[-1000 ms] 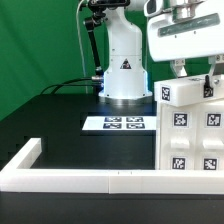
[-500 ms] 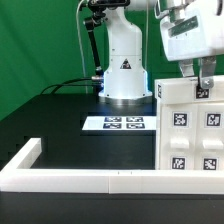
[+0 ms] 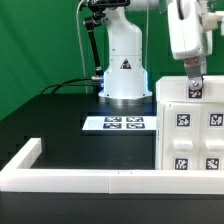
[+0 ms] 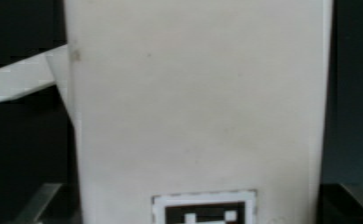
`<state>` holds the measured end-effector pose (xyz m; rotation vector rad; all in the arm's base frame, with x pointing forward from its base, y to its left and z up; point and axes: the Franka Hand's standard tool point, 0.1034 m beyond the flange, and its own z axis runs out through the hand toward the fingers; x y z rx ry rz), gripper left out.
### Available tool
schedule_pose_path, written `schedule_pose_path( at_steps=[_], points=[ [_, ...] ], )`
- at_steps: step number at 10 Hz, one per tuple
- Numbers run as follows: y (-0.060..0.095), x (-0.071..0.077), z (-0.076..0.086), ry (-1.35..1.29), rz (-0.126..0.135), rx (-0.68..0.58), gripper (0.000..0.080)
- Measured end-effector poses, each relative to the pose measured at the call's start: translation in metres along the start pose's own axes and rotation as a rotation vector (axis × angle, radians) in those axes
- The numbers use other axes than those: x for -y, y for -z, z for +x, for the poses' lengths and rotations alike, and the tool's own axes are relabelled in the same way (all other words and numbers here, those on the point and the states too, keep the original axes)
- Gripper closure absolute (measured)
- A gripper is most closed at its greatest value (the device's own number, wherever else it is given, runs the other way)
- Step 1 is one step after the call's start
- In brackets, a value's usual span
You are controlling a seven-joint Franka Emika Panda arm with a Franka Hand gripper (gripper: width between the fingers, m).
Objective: Assemble cabinet
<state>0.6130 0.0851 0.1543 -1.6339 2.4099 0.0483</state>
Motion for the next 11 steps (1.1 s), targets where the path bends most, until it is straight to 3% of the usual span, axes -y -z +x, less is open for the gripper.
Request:
schedule_pose_path(
  at_steps=[6,7,8,11],
  points=[
    [-0.001,0.002,-0.004,-0.133,0.001,0.055,0.0243],
    [0.0,0.002,-0.005,-0.104,0.001,0.057,0.0058],
    [0.004,0.002,-0.007,-0.092,0.005,0.074,0.0018],
    [0.021,0.007,-0.016,-0.041,0.027,0.112,0.0001]
  ],
)
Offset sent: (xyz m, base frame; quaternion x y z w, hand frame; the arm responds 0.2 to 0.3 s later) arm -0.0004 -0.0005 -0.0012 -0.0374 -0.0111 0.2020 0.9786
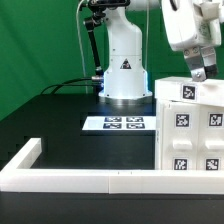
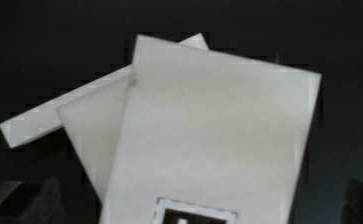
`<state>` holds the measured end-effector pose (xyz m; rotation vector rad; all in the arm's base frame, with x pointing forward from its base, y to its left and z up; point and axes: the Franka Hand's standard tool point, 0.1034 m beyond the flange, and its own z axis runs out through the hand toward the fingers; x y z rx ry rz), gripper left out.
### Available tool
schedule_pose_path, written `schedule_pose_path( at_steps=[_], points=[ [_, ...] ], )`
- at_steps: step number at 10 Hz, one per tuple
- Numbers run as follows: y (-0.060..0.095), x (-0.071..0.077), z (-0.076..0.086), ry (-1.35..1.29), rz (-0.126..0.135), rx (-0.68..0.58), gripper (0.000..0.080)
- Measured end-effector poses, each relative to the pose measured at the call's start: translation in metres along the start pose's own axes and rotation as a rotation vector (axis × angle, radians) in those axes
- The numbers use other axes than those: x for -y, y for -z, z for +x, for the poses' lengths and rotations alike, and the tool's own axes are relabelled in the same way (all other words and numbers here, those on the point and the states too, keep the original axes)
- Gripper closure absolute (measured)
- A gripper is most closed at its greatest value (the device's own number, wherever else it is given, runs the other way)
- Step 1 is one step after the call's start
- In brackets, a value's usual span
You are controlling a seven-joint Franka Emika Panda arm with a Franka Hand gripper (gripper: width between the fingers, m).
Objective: Assemble cabinet
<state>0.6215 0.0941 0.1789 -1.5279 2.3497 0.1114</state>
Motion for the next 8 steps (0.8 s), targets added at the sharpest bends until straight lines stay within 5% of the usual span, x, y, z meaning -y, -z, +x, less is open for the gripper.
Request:
schedule_pose_path(
  at_steps=[4,8],
  points=[
    [0.003,0.001,-0.003,0.032,0.003,0.018,0.0002],
    [0.004,-0.008,-0.014,0.493,-0.065,0.012,0.0002]
  ],
)
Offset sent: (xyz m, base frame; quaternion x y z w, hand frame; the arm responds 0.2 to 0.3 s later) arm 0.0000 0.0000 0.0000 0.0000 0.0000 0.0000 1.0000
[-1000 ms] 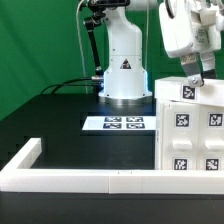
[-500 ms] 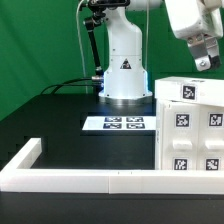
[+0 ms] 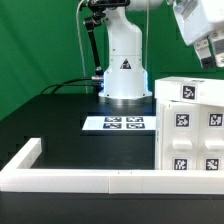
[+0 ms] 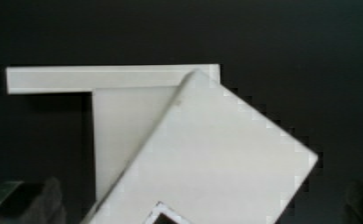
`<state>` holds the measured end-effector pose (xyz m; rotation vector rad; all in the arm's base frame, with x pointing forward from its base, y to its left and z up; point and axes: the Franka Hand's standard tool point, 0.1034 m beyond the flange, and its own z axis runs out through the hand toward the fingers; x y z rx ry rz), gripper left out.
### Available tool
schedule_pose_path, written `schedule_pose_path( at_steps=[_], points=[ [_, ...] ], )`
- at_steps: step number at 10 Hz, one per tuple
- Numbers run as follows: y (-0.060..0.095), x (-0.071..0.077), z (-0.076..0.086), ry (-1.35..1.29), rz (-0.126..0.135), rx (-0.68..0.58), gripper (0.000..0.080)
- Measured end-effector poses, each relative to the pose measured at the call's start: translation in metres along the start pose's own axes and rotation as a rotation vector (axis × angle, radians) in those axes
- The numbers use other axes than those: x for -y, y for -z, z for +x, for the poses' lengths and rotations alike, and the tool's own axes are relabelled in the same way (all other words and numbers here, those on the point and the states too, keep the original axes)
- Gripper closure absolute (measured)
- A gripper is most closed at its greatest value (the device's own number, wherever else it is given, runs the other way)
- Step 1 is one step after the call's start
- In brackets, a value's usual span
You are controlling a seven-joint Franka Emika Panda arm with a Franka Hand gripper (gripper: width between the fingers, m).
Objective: Assemble cabinet
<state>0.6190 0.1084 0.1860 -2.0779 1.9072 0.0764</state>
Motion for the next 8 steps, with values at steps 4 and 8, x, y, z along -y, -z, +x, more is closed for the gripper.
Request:
schedule_pose_path(
  at_steps=[4,8],
  points=[
    [-0.0016,0.0001,-0.009,0.445,-0.094,0.008,0.0002],
    [-0.0016,0.0001,-0.0071,0.729,-0.094,0.019,0.0002]
  ],
)
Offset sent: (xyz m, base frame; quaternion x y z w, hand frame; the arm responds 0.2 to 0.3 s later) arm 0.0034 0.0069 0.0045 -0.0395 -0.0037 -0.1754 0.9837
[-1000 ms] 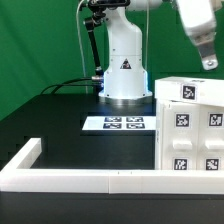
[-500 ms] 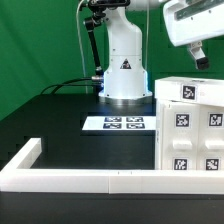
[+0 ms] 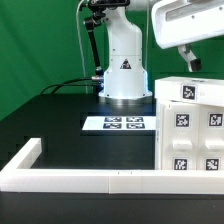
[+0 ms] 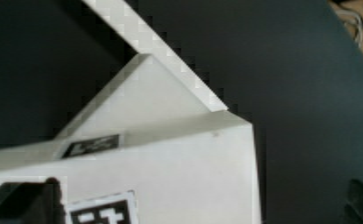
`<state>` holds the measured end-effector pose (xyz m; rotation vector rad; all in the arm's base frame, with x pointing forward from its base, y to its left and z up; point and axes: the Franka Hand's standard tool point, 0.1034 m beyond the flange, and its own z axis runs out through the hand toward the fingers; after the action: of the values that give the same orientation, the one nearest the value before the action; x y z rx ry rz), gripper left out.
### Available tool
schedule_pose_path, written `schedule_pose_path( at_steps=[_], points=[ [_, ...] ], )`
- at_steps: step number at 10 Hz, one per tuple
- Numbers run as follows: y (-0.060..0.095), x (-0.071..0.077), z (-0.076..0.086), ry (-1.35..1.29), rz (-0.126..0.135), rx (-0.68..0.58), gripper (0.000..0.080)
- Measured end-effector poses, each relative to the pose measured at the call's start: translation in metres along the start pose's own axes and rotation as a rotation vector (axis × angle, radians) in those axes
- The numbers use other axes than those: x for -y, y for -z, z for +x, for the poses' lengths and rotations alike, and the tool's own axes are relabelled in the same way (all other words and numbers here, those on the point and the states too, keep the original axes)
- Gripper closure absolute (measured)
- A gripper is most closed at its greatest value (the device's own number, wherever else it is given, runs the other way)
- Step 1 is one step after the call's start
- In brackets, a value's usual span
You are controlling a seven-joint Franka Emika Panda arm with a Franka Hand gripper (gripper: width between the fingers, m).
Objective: Assemble cabinet
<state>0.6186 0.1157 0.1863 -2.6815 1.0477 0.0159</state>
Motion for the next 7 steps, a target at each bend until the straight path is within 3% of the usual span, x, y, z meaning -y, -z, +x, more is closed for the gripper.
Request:
schedule_pose_path(
  at_steps=[2,4,7],
  points=[
    [0.0,-0.002,0.001,0.219,-0.015,-0.008,0.0002],
    [0.001,-0.007,0.006,0.66,-0.091,-0.03,0.0002],
    [-0.001,-0.006,0.011,1.028,-0.155,-0.005,0.0002]
  ],
)
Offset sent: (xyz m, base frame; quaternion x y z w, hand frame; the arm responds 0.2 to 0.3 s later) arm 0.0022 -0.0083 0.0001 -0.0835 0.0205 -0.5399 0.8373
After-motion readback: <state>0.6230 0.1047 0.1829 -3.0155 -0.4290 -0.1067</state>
